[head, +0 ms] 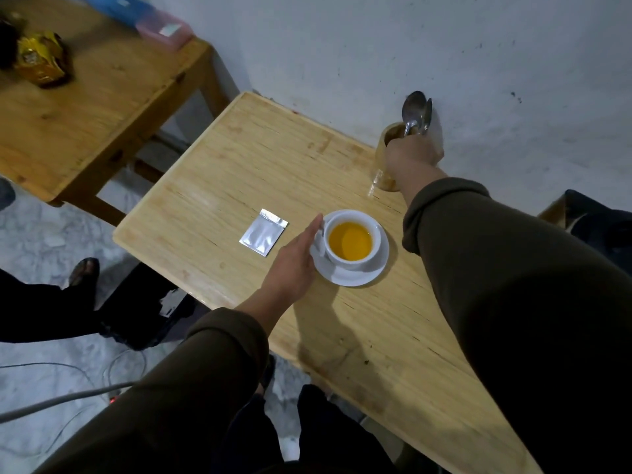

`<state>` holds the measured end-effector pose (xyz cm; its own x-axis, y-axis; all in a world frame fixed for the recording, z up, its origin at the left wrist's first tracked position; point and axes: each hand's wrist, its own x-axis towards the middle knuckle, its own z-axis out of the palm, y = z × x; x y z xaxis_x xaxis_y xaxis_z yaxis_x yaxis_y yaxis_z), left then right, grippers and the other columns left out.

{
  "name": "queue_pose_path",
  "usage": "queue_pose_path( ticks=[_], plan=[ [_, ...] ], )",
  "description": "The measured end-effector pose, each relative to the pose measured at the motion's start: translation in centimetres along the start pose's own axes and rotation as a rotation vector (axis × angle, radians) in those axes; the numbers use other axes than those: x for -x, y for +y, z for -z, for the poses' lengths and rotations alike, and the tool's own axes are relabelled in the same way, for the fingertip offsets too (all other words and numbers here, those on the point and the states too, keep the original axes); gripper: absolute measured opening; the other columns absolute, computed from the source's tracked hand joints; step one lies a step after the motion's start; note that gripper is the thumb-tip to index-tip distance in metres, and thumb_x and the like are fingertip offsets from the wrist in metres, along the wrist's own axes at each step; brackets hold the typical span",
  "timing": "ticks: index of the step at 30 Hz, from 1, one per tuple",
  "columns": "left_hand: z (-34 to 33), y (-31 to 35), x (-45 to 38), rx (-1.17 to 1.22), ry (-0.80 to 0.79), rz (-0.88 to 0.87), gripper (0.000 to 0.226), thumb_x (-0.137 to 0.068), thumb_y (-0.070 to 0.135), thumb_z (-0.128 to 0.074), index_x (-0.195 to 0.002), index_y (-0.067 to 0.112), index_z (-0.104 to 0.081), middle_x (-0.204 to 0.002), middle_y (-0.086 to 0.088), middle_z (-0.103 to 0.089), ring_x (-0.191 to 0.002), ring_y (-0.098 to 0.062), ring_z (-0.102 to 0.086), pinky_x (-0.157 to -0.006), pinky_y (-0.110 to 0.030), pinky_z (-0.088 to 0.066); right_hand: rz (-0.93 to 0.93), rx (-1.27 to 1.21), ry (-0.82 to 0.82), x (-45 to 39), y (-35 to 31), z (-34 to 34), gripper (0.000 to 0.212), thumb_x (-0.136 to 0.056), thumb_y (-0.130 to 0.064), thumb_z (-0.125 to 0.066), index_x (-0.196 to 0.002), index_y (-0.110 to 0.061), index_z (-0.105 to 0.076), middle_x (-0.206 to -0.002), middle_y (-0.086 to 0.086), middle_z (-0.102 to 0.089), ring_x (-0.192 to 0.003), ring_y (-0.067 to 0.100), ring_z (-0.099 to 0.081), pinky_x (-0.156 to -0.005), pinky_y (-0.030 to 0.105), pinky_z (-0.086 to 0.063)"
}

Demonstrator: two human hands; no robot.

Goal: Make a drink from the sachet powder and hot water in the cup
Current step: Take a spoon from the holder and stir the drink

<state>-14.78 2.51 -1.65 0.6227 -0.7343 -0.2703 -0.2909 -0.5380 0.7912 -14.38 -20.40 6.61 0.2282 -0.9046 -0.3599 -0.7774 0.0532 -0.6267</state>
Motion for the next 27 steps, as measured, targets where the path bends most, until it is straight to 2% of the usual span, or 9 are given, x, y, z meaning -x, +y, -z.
queue_pose_path(
  ticks=[2,6,10,15,18,20,23,24,27],
  plan=[
    [0.0,0.3,0.0,-0.005,0.006,0.005,0.058,-0.096,0.017,-0.045,-0.150,0.021,-0.024,-0.149,0.000,-0.042,-0.135,-0.012,-0.042,-0.111,-0.028,-0.036,0.010,-0.046,0.107,0.1,0.0,0.2,0.041,-0.092,-0.020,-0.045,-0.131,-0.011,-0.046,-0.134,0.006,-0.050,-0.125,0.026,-0.043,-0.107,0.043,-0.037],
    [0.1,0.9,-0.3,-0.129,0.036,0.035,0.061,-0.094,0.004,-0.043,-0.149,0.024,-0.026,-0.138,-0.009,-0.055,-0.124,-0.025,-0.055,-0.100,-0.031,-0.044,0.240,0.037,0.277,0.4,0.2,1.1,0.031,-0.094,-0.017,-0.044,-0.119,-0.018,-0.063,-0.126,0.001,-0.059,-0.126,0.022,-0.042,-0.099,0.038,-0.037],
    [0.0,0.7,-0.2,-0.025,-0.007,0.036,0.054,-0.097,0.020,-0.041,-0.149,0.025,-0.026,-0.145,-0.002,-0.047,-0.129,-0.020,-0.050,-0.107,-0.035,-0.041,0.422,0.020,0.428,0.5,-0.2,2.7,0.032,-0.093,-0.008,-0.046,-0.118,-0.017,-0.064,-0.125,0.002,-0.061,-0.125,0.022,-0.044,-0.100,0.032,-0.043],
    [0.3,1.4,0.0,0.012,-0.032,0.070,0.051,-0.099,0.021,-0.036,-0.149,0.026,-0.026,-0.147,0.001,-0.044,-0.129,-0.020,-0.048,-0.107,-0.032,-0.038,0.450,-0.044,0.513,1.2,-1.5,5.2,0.032,-0.089,-0.001,-0.050,-0.113,-0.016,-0.064,-0.115,0.002,-0.064,-0.117,0.020,-0.047,-0.098,0.027,-0.045],
    [0.5,1.6,0.1,0.121,-0.049,0.093,0.051,-0.097,0.031,-0.036,-0.147,0.028,-0.028,-0.146,0.001,-0.044,-0.133,-0.019,-0.044,-0.112,-0.036,-0.035,0.414,-0.122,0.546,2.6,-1.7,6.1,0.025,-0.090,-0.004,-0.053,-0.107,-0.016,-0.066,-0.109,0.002,-0.067,-0.113,0.018,-0.050,-0.095,0.027,-0.048],
    [0.5,1.6,0.2,0.084,-0.059,0.063,0.049,-0.099,0.035,-0.034,-0.148,0.028,-0.028,-0.139,0.006,-0.046,-0.129,-0.013,-0.044,-0.109,-0.030,-0.034,0.412,-0.143,0.545,3.8,-1.3,6.2,0.021,-0.091,-0.006,-0.053,-0.104,-0.015,-0.067,-0.105,0.003,-0.068,-0.110,0.019,-0.053,-0.091,0.024,-0.048],
    [1.1,1.9,0.4,0.114,-0.091,0.059,0.064,-0.086,0.059,-0.035,-0.143,0.029,-0.038,-0.136,0.005,-0.051,-0.122,-0.014,-0.050,-0.108,-0.033,-0.038,0.430,-0.120,0.546,6.3,0.0,5.9,0.018,-0.092,-0.009,-0.051,-0.103,-0.012,-0.065,-0.101,0.006,-0.068,-0.110,0.023,-0.052,-0.079,0.018,-0.037],
    [1.2,1.9,0.2,0.129,-0.097,0.096,0.064,-0.085,0.059,-0.037,-0.142,0.029,-0.040,-0.136,-0.002,-0.054,-0.120,-0.019,-0.053,-0.107,-0.035,-0.040,0.435,-0.123,0.554,7.3,0.5,5.6,0.017,-0.092,-0.010,-0.050,-0.102,-0.012,-0.064,-0.100,0.008,-0.068,-0.109,0.024,-0.052,-0.077,0.018,-0.034],
    [2.2,2.7,0.3,0.077,-0.165,0.175,0.061,-0.095,0.009,-0.044,-0.150,0.021,-0.022,-0.134,-0.019,-0.055,-0.117,-0.034,-0.057,-0.092,-0.032,-0.044,0.387,-0.134,0.545,10.0,2.3,4.8,0.022,-0.095,-0.015,-0.043,-0.102,-0.005,-0.062,-0.100,0.016,-0.066,-0.105,0.030,-0.054,-0.071,0.022,-0.030]
  ],
)
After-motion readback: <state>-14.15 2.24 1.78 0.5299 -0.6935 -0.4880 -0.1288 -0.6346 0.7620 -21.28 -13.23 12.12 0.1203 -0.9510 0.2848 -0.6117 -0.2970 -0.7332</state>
